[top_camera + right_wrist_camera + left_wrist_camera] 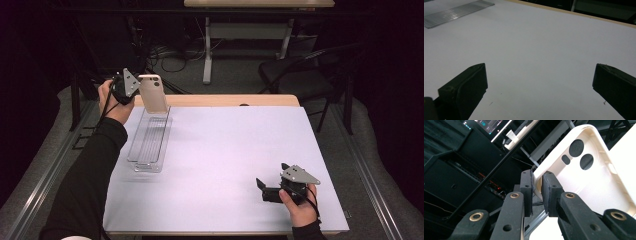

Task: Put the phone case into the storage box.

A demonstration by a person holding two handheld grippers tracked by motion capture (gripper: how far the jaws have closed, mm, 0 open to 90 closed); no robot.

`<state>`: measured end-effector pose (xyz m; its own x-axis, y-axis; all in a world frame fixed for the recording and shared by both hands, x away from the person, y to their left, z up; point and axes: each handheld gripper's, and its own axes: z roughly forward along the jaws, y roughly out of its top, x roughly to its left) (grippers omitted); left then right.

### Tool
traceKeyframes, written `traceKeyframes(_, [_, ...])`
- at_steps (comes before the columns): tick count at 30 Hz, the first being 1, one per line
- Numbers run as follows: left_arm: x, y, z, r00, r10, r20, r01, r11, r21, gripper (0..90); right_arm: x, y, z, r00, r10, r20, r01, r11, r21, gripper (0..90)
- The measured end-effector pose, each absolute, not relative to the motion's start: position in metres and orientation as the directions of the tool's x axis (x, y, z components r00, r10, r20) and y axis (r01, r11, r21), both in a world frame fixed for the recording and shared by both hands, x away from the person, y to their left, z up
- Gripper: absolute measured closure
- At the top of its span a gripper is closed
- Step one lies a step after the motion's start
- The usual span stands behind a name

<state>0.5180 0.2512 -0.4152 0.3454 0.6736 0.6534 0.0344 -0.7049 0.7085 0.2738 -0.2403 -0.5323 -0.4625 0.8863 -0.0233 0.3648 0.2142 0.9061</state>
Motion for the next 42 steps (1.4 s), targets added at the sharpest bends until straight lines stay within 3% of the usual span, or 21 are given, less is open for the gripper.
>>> traceKeyframes(11, [0.525, 0.242, -0.430, 0.347, 0.637, 0.688, 0.040, -0.744, 0.667, 80.0, 0.273, -0.241, -0.532, -0.463, 0.886, -0.022, 0.367, 0.214, 0.905, 0.0])
traceKeyframes(42, [0.530, 0.242, -0.462, 0.330, 0.649, 0.686, 0.054, -0.738, 0.672, 80.0, 0.273, -0.240, -0.534, -0.470, 0.882, -0.019, 0.368, 0.216, 0.904, 0.0])
